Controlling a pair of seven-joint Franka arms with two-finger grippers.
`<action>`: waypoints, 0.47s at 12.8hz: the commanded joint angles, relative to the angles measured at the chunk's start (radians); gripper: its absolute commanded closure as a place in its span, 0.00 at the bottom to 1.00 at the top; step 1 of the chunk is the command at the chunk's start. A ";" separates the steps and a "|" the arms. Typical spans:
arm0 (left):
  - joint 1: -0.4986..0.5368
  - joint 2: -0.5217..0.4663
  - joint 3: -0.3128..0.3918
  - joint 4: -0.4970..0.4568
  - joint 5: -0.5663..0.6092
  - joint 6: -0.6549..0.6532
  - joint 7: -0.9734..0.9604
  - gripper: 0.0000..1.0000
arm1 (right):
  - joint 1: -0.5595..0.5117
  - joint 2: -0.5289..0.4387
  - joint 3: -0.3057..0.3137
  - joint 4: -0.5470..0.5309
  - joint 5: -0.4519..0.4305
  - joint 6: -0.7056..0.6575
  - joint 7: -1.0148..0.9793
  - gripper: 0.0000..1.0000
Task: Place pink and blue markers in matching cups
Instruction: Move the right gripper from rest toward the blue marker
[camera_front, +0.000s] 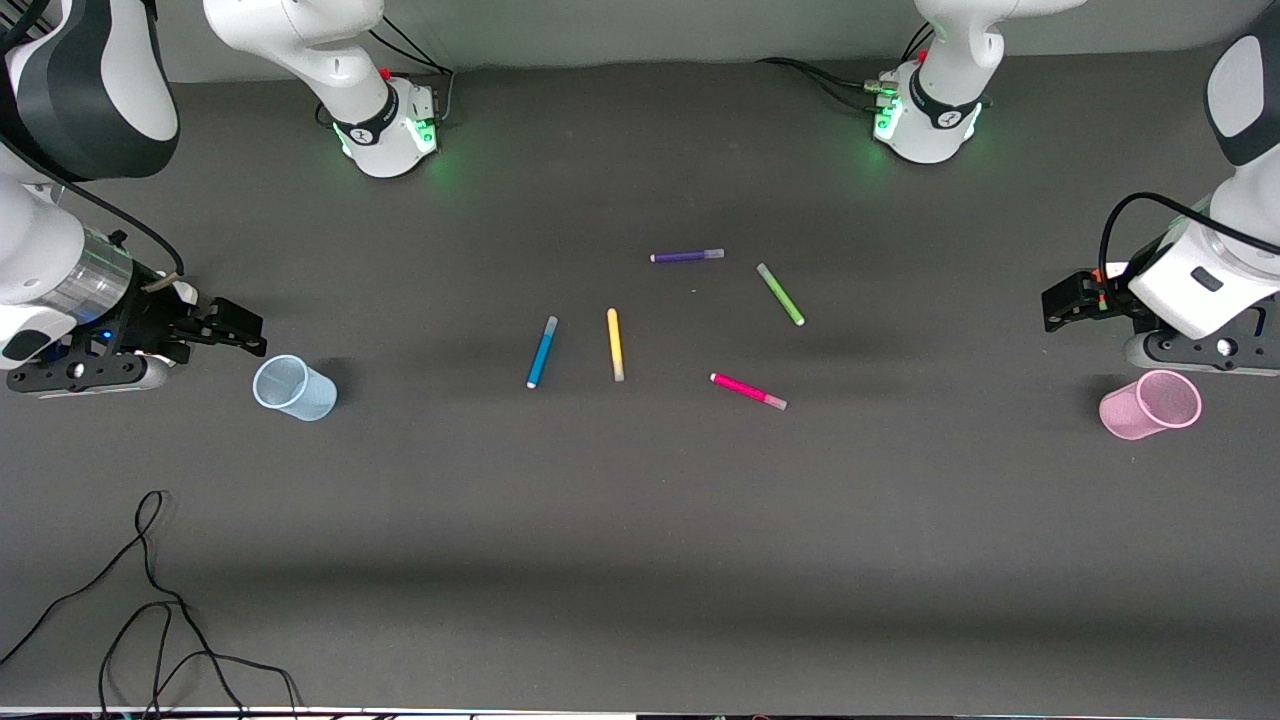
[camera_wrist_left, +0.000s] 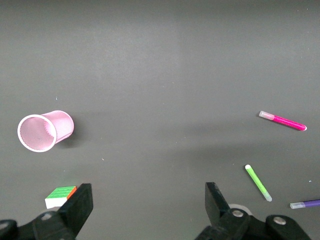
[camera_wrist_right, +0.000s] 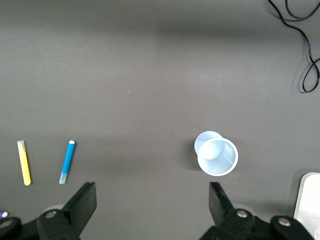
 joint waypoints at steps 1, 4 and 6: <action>0.004 0.002 0.000 0.012 -0.008 -0.016 0.016 0.00 | 0.008 0.008 -0.006 0.027 -0.022 -0.017 -0.012 0.00; 0.005 0.002 0.000 0.012 -0.008 -0.016 0.016 0.00 | 0.032 0.032 0.000 0.037 -0.029 -0.014 -0.014 0.00; 0.006 0.002 0.000 0.012 -0.008 -0.016 0.016 0.00 | 0.072 0.087 0.020 0.092 -0.096 -0.017 -0.006 0.00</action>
